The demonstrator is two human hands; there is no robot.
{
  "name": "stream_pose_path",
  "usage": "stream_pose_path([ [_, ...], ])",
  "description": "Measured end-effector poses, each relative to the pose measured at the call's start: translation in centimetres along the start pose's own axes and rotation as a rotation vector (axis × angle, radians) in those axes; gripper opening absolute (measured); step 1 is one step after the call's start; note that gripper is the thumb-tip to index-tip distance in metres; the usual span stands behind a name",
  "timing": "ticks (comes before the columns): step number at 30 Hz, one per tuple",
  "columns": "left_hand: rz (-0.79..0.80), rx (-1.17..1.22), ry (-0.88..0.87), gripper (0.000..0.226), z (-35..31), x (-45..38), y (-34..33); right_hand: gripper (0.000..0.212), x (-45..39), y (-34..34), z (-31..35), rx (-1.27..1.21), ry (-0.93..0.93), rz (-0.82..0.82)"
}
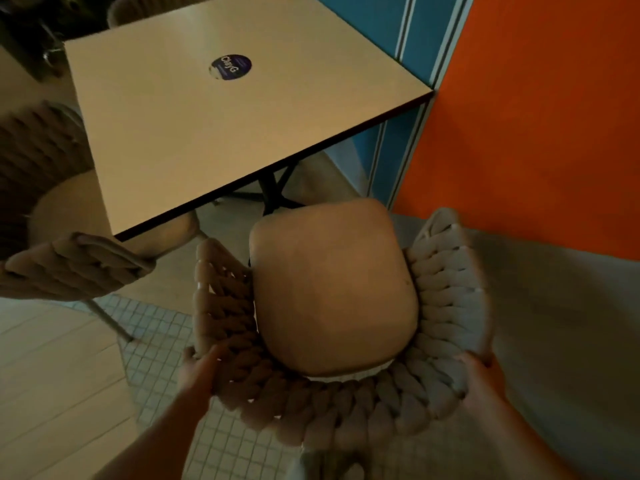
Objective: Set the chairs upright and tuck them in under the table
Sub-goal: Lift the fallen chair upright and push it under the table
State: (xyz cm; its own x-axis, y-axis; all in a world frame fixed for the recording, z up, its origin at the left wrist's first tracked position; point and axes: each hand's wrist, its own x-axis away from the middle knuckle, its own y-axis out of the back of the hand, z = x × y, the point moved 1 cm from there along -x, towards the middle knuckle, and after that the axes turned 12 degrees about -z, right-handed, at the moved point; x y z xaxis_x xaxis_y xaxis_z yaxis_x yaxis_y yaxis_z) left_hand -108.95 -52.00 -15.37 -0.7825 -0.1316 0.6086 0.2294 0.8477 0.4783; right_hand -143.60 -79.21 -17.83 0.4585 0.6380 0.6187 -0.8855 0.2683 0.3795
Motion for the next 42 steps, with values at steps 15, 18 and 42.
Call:
stream_pose_path([
  [15,-0.117,0.156,0.158,0.028,-1.4,-0.1,-3.4,0.056,-8.0,-6.9,11.5,0.366,0.209,0.296],
  [18,-0.131,0.18,0.167,0.026,-0.5,1.8,-4.4,0.065,-9.4,-6.6,12.9,0.431,0.219,0.295],
  [42,-0.264,0.239,0.242,0.034,2.2,7.6,-9.2,0.067,-14.4,-8.0,18.7,0.481,0.292,0.471],
])
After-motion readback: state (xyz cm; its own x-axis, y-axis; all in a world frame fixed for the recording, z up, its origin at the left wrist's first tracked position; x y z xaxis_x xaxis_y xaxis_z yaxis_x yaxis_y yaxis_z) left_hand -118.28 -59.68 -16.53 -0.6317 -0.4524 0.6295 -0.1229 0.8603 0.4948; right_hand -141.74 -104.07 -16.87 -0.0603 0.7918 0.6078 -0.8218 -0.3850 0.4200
